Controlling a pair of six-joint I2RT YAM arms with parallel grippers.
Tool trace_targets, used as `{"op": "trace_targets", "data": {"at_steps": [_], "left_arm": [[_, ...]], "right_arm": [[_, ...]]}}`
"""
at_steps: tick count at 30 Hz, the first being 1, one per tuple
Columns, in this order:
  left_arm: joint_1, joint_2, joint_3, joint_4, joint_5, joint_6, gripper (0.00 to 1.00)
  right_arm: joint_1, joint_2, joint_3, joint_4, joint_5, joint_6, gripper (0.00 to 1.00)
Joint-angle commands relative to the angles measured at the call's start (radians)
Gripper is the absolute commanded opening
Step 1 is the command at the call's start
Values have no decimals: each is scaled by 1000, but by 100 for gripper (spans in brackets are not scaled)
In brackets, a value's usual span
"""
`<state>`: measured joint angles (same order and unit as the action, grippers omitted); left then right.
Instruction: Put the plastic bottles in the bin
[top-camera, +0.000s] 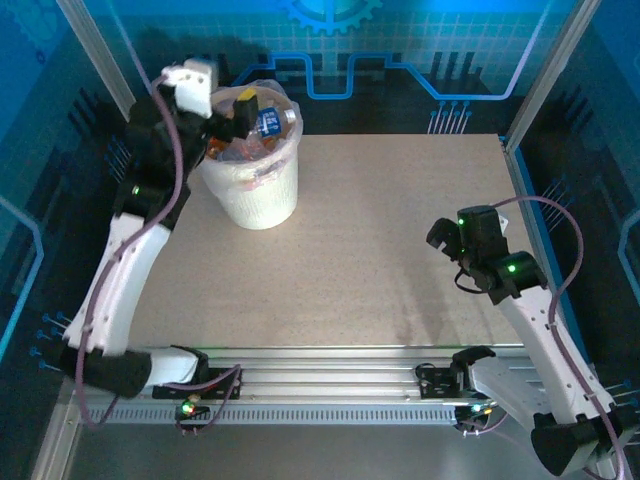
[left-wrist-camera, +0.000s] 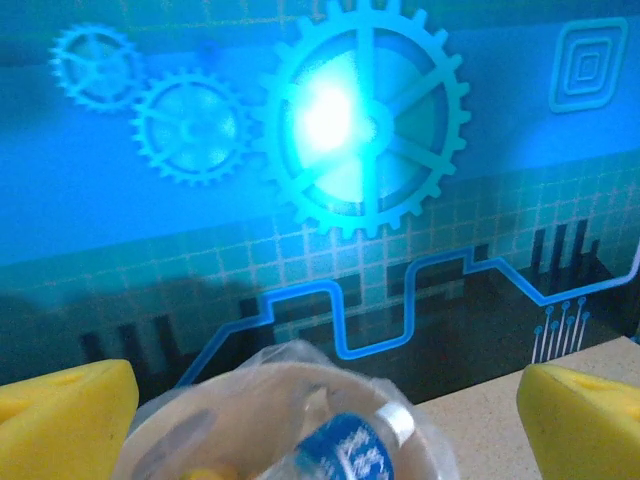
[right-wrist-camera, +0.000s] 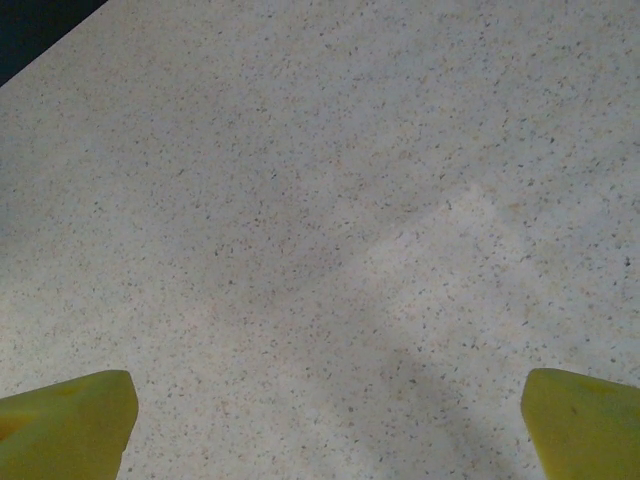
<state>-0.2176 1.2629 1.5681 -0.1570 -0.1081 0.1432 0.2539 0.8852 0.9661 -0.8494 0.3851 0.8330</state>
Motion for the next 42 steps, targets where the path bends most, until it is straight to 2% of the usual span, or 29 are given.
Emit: {"op": "trace_targets", "data": {"at_steps": [1,10,15,20,25,34,37,42], "left_arm": [[13,-135,-151,48,-143,-78,99],[12,-546,-610,-71,-275,-267,99],[12,-702,-790,-122,-365,-339,99],[12,-798,-933,-102,-374,-342,99],[12,-821,-1052,-46,-397,-327,99],[26,-789,-1217,158,-465,-294,99],[63,-741,-1240,210,-434,-297,99],[137,-617,-1250,294,-317,-301,99]], "right_arm": [[-15,-26,-28,12,41,-43,100],[-20,-65,-112,54,95,-80,100],[-22,-109,-176,117,96,-99,100],[-23,-152,-251,153,140,-51,100],[-24,-152,-313,261,145,-127,100],[-23,84,-243,382,161,-322,100],[-21,152,-221,445,158,-401,100],[-14,201,-232,602,169,-517,100]]}}
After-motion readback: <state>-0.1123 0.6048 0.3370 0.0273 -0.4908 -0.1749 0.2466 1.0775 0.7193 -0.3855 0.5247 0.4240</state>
